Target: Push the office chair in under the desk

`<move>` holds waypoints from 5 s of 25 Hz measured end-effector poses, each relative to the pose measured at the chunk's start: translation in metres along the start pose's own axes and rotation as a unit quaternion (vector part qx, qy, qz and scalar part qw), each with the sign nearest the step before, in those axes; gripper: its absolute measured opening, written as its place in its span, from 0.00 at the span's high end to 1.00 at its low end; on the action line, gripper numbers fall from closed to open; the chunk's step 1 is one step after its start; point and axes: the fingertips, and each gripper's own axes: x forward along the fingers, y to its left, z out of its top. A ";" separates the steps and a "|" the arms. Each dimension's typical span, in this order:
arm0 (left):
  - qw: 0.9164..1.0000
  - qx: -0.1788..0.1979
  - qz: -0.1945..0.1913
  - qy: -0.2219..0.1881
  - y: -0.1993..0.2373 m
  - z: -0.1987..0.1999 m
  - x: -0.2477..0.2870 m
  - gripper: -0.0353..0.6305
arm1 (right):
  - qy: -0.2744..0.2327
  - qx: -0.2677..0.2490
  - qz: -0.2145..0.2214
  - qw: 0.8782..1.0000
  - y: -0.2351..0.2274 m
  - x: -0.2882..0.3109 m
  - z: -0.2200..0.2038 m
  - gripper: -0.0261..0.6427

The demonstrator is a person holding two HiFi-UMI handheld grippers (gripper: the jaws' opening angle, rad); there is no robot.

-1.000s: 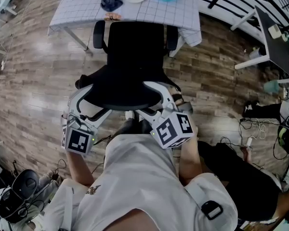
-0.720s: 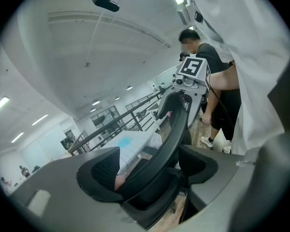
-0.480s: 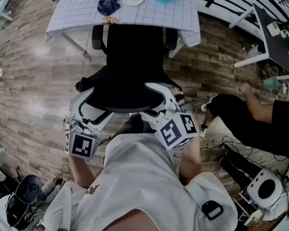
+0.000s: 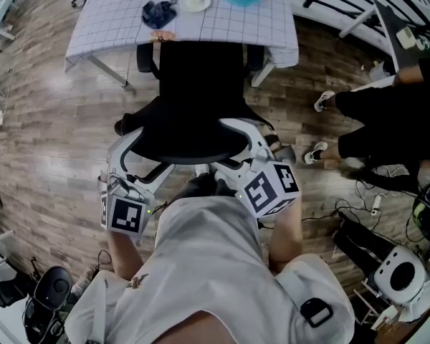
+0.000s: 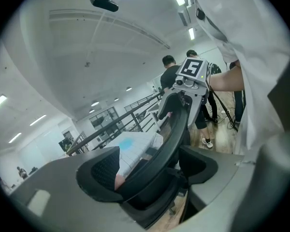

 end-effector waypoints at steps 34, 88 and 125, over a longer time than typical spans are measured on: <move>1.000 -0.002 0.009 0.016 0.060 0.005 0.080 0.38 | -0.006 -0.011 0.004 1.000 -0.097 0.020 -0.025 0.44; 0.999 0.025 -0.020 -0.016 0.149 -0.005 0.152 0.38 | 0.017 0.018 -0.022 0.999 -0.197 0.067 -0.034 0.44; 1.000 0.001 -0.004 0.016 0.192 0.002 0.211 0.37 | 0.011 -0.005 0.016 1.000 -0.266 0.080 -0.056 0.45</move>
